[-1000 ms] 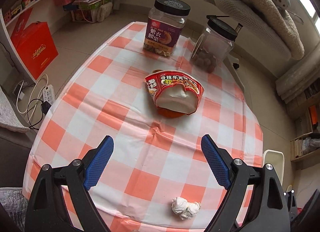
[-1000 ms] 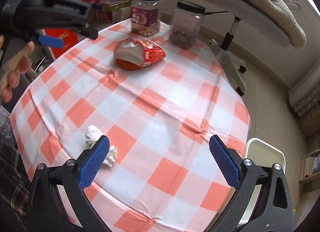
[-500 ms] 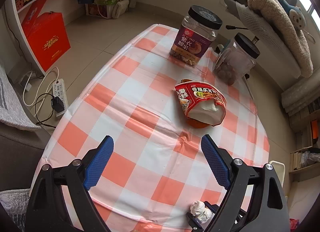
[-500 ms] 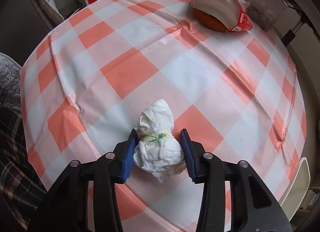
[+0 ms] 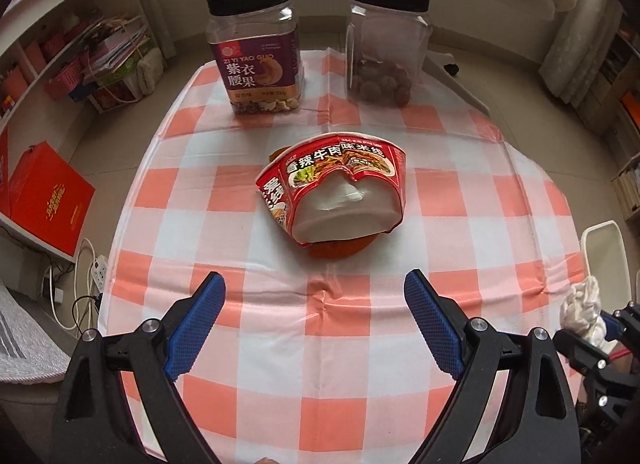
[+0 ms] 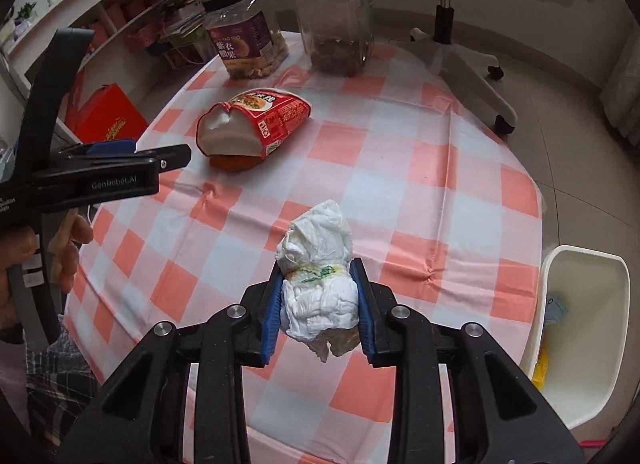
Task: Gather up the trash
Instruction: 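Grasp the red noodle cup with the left gripper, then carry the noodle cup and tissue to the wastebasket and open both grippers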
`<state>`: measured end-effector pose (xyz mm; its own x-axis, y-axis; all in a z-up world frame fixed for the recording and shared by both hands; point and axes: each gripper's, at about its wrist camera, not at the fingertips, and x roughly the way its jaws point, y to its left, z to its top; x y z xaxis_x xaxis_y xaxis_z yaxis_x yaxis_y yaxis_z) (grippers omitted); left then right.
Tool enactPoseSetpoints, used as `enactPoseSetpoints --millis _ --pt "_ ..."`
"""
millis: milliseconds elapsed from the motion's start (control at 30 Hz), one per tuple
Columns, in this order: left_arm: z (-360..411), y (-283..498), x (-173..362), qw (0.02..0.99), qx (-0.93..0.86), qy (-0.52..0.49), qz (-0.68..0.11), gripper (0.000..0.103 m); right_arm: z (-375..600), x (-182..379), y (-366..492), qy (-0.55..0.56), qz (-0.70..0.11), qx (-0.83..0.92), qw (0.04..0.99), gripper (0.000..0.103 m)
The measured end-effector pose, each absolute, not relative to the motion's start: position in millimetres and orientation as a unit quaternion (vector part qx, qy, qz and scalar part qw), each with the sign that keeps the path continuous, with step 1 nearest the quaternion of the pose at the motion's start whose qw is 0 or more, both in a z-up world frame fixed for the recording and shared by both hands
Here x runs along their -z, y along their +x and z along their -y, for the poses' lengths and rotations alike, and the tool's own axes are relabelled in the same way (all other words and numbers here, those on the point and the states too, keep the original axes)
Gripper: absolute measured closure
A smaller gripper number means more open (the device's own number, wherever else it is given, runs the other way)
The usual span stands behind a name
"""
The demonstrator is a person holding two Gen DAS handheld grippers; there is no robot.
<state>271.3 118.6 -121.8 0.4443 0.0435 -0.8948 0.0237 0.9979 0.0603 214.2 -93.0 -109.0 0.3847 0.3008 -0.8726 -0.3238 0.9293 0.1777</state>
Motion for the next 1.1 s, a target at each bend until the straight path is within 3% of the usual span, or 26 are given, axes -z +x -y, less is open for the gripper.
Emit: enactPoseSetpoints --millis 367,633,667,767,867,1100 --pt "-67 321 157 0.84 0.013 0.186 -0.51 0.007 112 95 229 0.033 -0.509 -0.175 0.842 0.072" --pt "-47 351 198 0.81 -0.017 0.274 -0.519 0.007 121 96 232 0.038 -0.514 -0.163 0.841 0.071" --pt "-49 353 203 0.807 -0.03 0.277 -0.52 0.011 122 95 232 0.039 -0.514 -0.162 0.842 0.071" --pt "-63 349 186 0.839 -0.029 0.208 -0.501 0.022 125 91 232 0.04 -0.509 -0.162 0.844 0.071" --pt "-91 342 152 0.864 -0.012 0.099 -0.494 0.027 128 88 230 0.04 -0.504 -0.162 0.847 0.071" --pt "-154 302 104 0.859 0.014 -0.101 -0.501 0.028 131 80 223 0.038 -0.492 -0.168 0.853 0.071"
